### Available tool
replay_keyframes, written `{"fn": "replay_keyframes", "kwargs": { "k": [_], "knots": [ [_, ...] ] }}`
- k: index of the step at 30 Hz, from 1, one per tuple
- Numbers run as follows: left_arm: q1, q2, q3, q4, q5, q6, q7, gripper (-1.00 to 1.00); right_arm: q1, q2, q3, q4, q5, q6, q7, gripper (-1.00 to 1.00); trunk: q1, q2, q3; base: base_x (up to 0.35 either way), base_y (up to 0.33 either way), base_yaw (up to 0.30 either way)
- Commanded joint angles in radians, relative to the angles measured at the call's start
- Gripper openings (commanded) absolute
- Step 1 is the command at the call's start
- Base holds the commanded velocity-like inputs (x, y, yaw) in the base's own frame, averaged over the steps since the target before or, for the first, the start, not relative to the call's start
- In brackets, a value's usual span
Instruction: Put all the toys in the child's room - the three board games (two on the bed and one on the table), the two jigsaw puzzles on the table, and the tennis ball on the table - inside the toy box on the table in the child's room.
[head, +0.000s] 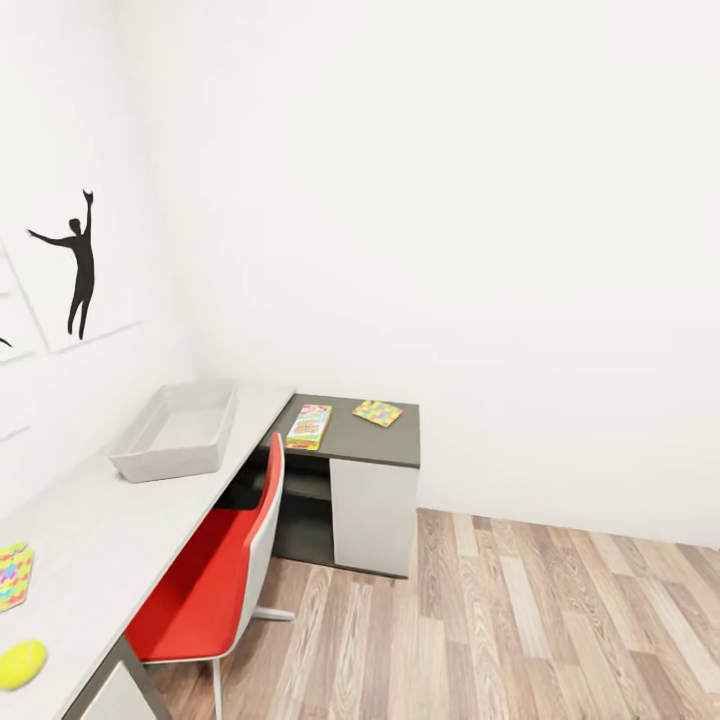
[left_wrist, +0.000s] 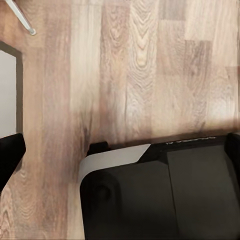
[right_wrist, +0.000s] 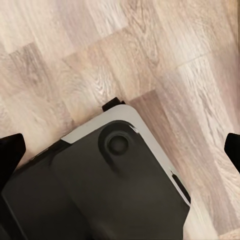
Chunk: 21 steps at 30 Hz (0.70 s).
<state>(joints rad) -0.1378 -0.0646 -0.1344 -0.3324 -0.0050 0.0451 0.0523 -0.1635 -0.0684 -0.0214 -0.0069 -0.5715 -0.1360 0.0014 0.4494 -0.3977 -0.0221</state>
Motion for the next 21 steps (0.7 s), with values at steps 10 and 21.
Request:
{"fn": "replay_keyframes", "kwargs": {
  "k": [10,21],
  "knots": [
    [0.000,0.000,-0.011,0.005,-0.001,-0.007,0.005,1.00,0.001,0.007,0.006,0.001,0.004,-0.045,0.001,1.00,0.001,-0.002,-0.011,0.000,0.000,-0.255],
    [0.000,-0.001,-0.010,0.006,-0.001,-0.008,0.004,1.00,0.006,0.011,0.012,0.001,0.015,-0.068,0.004,1.00,0.001,-0.002,-0.023,0.000,0.000,-0.202]
  ]
}}
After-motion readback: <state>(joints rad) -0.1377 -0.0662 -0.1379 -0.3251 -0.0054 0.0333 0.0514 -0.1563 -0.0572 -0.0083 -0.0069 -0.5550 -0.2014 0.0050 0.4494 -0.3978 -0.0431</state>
